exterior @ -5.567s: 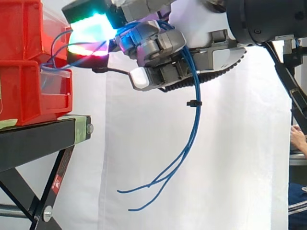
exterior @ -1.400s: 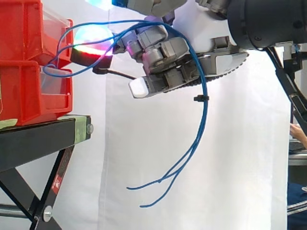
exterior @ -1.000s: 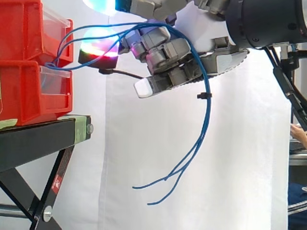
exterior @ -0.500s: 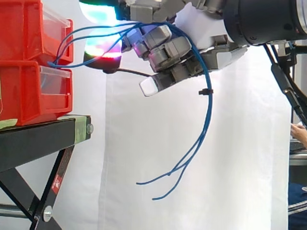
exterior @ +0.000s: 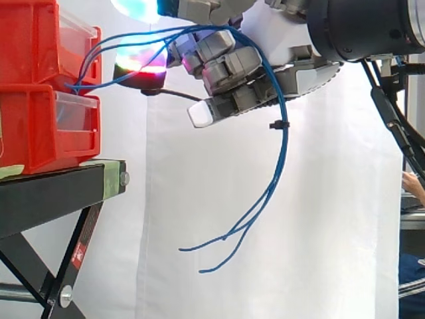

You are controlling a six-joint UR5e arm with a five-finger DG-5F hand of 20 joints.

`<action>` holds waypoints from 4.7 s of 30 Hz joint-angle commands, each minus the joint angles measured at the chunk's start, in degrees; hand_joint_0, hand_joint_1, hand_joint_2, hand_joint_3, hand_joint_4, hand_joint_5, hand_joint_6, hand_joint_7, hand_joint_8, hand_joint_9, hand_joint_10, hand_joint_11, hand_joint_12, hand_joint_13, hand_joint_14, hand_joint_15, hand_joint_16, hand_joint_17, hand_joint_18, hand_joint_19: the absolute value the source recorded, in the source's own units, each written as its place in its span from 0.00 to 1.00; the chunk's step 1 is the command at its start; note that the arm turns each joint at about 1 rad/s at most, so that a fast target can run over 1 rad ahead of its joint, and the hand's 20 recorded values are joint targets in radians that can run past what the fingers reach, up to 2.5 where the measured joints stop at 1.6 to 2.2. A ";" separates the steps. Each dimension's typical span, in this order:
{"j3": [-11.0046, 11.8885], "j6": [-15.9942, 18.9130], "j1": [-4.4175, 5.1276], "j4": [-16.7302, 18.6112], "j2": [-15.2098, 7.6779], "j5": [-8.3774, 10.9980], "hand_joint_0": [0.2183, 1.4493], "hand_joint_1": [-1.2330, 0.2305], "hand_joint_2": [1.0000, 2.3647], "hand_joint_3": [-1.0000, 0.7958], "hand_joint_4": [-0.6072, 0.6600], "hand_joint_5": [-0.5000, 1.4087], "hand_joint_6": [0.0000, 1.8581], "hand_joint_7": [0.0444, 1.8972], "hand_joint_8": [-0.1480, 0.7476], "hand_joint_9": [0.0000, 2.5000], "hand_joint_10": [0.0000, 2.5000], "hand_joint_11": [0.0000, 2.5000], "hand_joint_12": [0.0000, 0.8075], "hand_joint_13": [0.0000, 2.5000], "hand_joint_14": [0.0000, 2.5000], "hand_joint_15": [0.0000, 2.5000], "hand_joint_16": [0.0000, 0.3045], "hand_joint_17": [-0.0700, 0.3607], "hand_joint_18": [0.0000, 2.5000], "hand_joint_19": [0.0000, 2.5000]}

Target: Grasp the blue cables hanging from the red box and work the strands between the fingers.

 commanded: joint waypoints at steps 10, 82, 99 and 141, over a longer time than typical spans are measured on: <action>0.03 0.99 -0.03 0.05 0.02 0.00 0.48 0.31 0.01 0.11 0.72 0.33 0.18 0.72 0.74 0.15 1.00 1.00 0.71 0.35 1.00 0.67 0.22 0.51 0.47 0.24; 0.03 2.40 2.26 -1.36 0.02 0.00 0.75 0.38 0.01 0.63 0.70 0.31 0.34 0.64 0.73 0.16 1.00 1.00 0.69 0.35 1.00 0.62 0.20 0.48 0.40 0.15; 0.03 13.03 2.70 -1.44 0.02 -0.70 0.73 0.31 0.00 0.76 0.63 0.25 0.41 0.61 0.69 0.04 1.00 1.00 0.70 0.23 1.00 0.63 0.22 0.51 0.34 0.12; 0.03 13.29 3.49 -3.55 -0.06 -0.79 0.41 0.39 0.00 0.05 0.72 0.37 0.23 0.72 0.74 0.15 1.00 1.00 0.71 0.29 1.00 0.65 0.23 0.52 0.43 0.17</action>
